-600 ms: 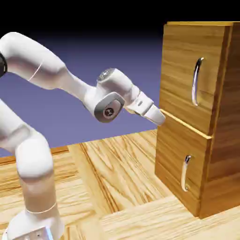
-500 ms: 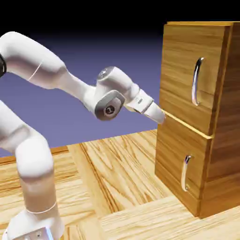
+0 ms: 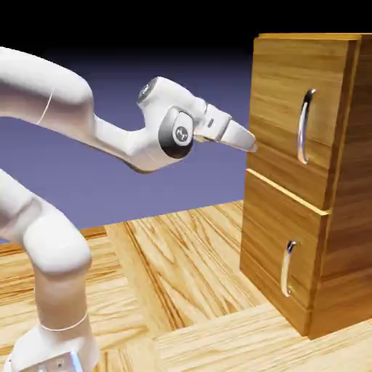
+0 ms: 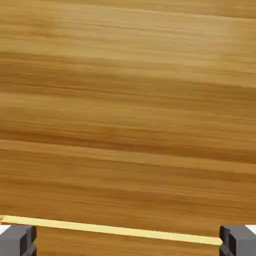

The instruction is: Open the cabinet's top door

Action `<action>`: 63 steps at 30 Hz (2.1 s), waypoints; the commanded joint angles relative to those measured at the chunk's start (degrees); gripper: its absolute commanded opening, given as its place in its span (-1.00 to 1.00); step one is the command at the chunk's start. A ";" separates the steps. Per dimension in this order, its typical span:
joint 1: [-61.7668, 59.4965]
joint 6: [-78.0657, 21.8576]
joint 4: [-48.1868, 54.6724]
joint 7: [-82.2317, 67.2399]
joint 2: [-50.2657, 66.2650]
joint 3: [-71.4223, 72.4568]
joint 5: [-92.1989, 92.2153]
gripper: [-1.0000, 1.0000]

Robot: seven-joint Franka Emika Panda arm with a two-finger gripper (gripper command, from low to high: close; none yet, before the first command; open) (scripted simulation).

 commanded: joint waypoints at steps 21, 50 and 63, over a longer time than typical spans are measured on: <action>15.09 -0.04 9.68 39.82 -6.63 -17.99 -52.33 0.00; 38.94 -1.36 25.17 86.81 -11.92 -42.82 -114.24 0.00; 24.29 -11.57 15.11 84.86 -9.12 -30.34 -102.83 -1.00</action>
